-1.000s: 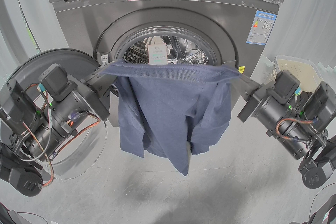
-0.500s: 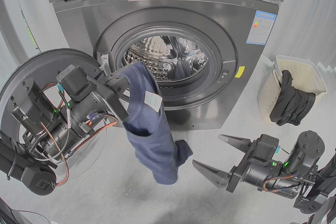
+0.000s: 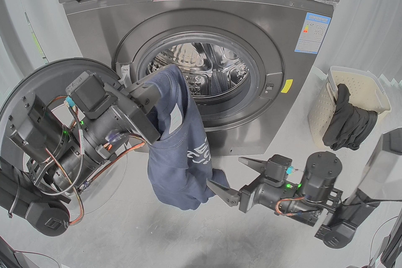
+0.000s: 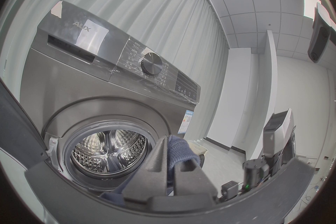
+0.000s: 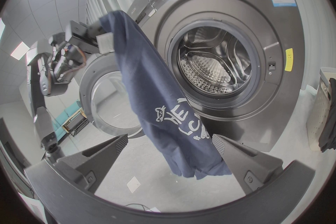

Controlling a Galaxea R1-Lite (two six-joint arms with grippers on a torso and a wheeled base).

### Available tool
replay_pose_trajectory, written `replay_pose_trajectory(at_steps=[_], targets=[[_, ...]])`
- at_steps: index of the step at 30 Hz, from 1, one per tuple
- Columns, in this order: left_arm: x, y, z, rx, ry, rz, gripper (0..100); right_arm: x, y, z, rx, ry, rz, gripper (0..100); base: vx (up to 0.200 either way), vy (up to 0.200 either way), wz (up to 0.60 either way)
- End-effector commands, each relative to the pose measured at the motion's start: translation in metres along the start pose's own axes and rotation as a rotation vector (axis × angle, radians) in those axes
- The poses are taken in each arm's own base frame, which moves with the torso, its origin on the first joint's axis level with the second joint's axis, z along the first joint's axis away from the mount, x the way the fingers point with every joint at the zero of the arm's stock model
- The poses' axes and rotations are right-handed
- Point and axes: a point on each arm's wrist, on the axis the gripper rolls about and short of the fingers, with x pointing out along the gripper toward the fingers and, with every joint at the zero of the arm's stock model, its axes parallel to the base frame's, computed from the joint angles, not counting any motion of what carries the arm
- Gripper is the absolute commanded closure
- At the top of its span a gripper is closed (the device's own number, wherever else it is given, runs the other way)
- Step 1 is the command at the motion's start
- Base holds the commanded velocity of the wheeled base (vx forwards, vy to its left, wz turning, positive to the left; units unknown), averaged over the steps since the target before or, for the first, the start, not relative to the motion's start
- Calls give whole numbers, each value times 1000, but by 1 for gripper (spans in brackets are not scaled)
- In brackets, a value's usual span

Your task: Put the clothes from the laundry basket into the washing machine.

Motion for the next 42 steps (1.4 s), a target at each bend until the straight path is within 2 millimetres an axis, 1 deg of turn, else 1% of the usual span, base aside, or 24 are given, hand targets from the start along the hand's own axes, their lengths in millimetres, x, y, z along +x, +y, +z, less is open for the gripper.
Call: replay_pose_trajectory(at_steps=[1,4,7,9,10,11,15,20,23,26,28,29,32,36,42], targets=[[2,-2,3,-1,-18,-11,100,50,-11,-32,-1,18,11,0,0,0,0],[2,-2,3,-1,-18,-11,100,64,-7,-35,-8,0,49,0,0,0,0],[2,-2,3,-1,-18,-11,100,72,-8,-41,-14,4,61,0,0,0,0],[2,-2,3,-1,-18,-11,100,82,-12,-49,-15,5,53,0,0,0,0],[2,-2,3,1,-19,-11,100,83,-14,-50,-15,4,48,0,0,0,0],[2,-3,3,-1,-22,-13,100,91,-18,-53,-15,-6,40,0,0,0,0],[2,-3,4,1,-25,-13,100,108,-34,-56,-14,-46,4,0,0,0,0],[1,-8,11,-3,-45,-34,100,119,-45,-57,-15,-73,-18,0,0,0,0],[1,-11,11,-6,-43,-41,100,122,-45,-59,-17,-78,-16,0,0,0,0],[1,-11,10,-7,-41,-42,100,129,-40,-61,-16,-92,-4,0,0,0,0],[0,-11,11,-9,-43,-44,100,133,-40,-59,-15,-114,-25,0,0,0,0],[0,-11,11,-9,-43,-44,100,135,-39,-57,-14,-126,-31,100,0,0,0],[0,-10,11,-8,-44,-40,100,136,-39,-52,-12,-151,-35,100,0,0,0],[-1,-7,9,-5,-32,-24,100,128,-38,-44,-11,-165,-41,100,0,0,0],[-5,13,8,22,-14,41,100,86,-35,-3,-10,-189,-84,100,0,0,0]])
